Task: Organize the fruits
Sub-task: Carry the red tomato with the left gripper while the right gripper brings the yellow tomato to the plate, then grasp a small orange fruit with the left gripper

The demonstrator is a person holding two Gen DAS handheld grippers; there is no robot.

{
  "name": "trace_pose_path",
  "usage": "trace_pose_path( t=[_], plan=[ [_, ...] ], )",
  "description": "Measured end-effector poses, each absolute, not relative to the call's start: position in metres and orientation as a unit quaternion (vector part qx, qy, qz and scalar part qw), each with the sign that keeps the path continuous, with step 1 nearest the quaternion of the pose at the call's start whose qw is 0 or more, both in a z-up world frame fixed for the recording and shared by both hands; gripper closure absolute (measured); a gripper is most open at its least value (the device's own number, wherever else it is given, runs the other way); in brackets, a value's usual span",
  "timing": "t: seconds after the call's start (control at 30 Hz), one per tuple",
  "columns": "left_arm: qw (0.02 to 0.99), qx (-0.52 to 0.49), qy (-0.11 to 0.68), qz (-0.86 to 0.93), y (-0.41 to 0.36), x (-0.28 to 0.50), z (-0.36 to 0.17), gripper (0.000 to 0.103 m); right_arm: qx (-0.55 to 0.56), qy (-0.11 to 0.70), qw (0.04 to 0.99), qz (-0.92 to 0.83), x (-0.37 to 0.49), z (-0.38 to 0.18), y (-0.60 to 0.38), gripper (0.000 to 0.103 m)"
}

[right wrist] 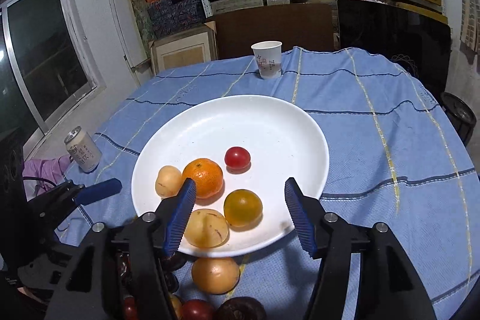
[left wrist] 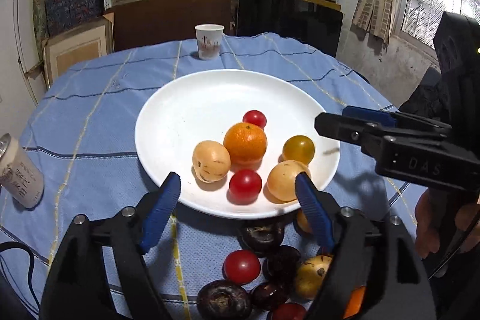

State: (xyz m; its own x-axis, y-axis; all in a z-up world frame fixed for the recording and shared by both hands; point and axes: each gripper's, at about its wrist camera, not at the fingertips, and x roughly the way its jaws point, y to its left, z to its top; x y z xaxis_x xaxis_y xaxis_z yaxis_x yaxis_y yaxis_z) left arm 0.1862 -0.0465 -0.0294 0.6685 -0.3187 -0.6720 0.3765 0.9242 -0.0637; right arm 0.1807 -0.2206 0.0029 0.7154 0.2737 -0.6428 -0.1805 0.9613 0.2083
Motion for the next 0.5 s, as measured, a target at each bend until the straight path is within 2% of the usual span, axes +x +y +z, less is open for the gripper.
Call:
trace_pose_path(
  t=[0.27, 0.5],
  plan=[
    [0.908, 0.063, 0.363, -0.201, -0.03, 0.141, -0.036, 0.027, 0.107, 0.363, 0.916, 0.13, 0.122, -0.013, -0.24, 0.04],
    [0.898, 0.087, 0.367, -0.227, -0.019, 0.084, -0.049, 0.027, 0.133, 0.377, 0.908, 0.125, 0.067, -0.042, -0.252, 0.031]
  ],
)
